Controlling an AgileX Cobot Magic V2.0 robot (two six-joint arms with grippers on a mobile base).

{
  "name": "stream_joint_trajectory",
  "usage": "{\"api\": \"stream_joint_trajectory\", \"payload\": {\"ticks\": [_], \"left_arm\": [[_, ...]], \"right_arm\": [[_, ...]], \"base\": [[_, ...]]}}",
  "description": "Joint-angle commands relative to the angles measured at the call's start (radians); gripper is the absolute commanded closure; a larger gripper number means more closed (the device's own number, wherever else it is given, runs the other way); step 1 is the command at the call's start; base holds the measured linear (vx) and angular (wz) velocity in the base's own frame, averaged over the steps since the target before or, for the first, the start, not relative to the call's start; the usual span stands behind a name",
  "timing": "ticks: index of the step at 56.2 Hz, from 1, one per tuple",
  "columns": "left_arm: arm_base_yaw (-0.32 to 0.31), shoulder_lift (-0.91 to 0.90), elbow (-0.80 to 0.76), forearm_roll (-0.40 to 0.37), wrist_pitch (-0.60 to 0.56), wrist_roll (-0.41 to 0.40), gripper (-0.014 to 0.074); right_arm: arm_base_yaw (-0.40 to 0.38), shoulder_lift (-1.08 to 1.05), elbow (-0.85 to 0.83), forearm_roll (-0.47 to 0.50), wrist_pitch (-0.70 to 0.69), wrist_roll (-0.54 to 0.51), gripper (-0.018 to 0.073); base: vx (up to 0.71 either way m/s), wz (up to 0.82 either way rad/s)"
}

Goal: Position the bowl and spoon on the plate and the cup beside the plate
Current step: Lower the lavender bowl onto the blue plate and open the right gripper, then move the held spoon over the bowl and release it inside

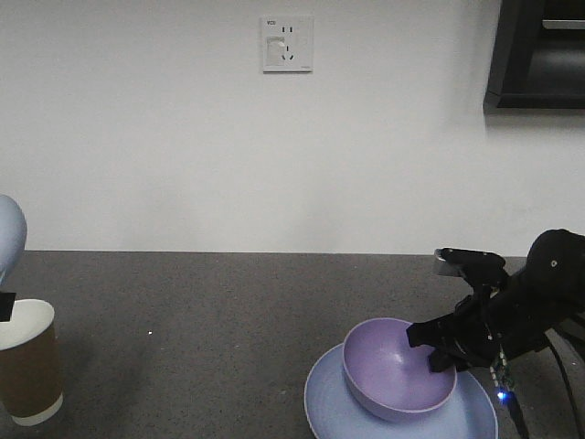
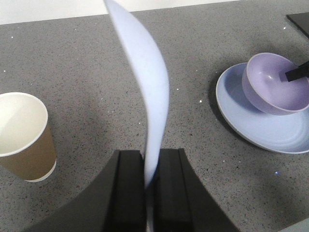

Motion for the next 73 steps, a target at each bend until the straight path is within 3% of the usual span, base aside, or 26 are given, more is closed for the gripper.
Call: {"api": "stream_joint_trajectory", "payload": {"ticks": [1,34,51,60,67,73], "left_arm": [[-0.005,-0.003,-0.027,-0.032,-0.055,-0.009,0.0596],[-0.005,-0.003,-0.027,-0.031,-0.046,-0.009,0.0596],[-0.005,0.029,-0.036,-0.029,-0.079,0.027,0.0596],[-0.013,0.163,-0.122,-0.032,-0.014,0.079,0.0596],[-0.079,0.296,-0.218,-0.032,0.028,0.098,0.0596],[-0.18,0.41,-0.311,-0.031,0.045,0.098,0.0596]], "right_arm": [[-0.003,-0.046,-0.03,0.014,-0.036,-0.01,0.0493],[-0.003,-0.056,-0.046,0.019,-0.014,-0.018,0.0059],[-0.003,-0.164,-0.187,0.018,0.101,-0.017,0.0036],[-0.003,-0.29,-0.205,0.019,0.112,-0.017,0.0036],[-0.004,-0.378,-0.205,0.014,0.11,-0.025,0.0036],[-0.004,-0.437,-0.205,0.012,0.11,-0.026,0.0036]], "base": [[0.0,0.0],[0.0,0.0],[0.0,0.0],[0.0,0.0],[0.0,0.0],[0.0,0.0]]}}
